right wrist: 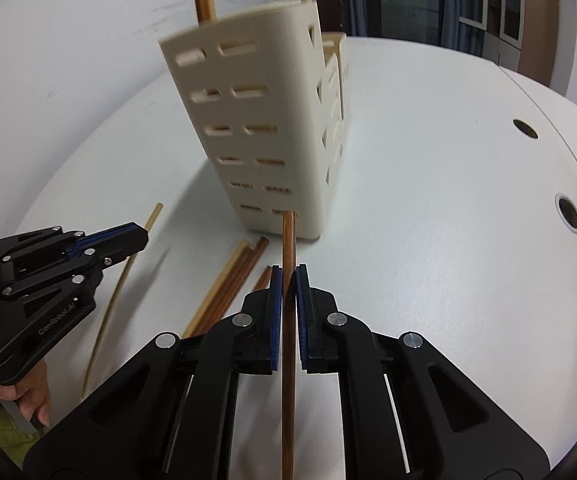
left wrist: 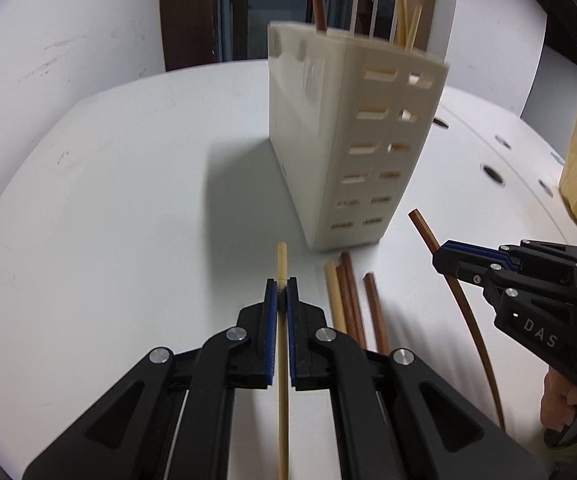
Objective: Organize utensils
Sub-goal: 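Lift both chopsticks upright and carry them above the cream holder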
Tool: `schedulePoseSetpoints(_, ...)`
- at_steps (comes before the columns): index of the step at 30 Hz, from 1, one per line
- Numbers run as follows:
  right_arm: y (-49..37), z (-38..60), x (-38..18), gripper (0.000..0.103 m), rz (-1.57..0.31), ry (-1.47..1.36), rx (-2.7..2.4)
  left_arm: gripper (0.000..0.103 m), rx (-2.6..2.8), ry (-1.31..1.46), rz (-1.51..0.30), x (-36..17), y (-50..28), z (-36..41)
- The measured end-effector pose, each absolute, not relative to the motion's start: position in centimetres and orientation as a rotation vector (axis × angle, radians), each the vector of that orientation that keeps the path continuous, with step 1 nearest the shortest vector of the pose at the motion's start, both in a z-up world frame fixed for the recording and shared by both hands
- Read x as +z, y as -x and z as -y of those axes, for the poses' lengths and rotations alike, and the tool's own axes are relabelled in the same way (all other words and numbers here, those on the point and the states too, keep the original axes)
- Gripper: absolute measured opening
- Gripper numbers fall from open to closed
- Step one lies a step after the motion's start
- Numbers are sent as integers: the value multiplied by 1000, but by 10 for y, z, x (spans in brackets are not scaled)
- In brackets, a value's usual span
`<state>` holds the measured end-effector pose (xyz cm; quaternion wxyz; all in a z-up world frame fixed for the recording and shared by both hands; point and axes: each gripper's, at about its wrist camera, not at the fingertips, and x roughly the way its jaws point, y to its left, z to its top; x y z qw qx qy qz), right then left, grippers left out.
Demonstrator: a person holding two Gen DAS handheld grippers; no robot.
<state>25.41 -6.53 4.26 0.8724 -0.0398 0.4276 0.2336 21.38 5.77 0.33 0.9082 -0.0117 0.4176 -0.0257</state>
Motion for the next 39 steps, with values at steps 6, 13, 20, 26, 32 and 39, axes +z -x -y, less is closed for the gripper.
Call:
schedulePoseSetpoints(6,-245,72,66,6,-828,58,521,4,-52,51,-796,23,-205,-55)
schedulePoseSetpoints(13,-238,82,95,6,-746,45,543,4,-52,71,-723,45,-198,-47)
schedulePoseSetpoints(20,-239,87,121,6,-676,40,555,4,-72,90,-625,76,-193,-42)
schedulePoseSetpoints(26,-235,86,146,6,-608,39,560,4,-93,87,-527,107,-188,-40)
schedulePoseSetpoints(32,-237,84,173,6,-545,36,568,4,-107,96,-429,130,-188,-42)
schedulePoseSetpoints(39,-244,84,191,6,-475,8,577,4,-131,109,-326,140,-194,-41)
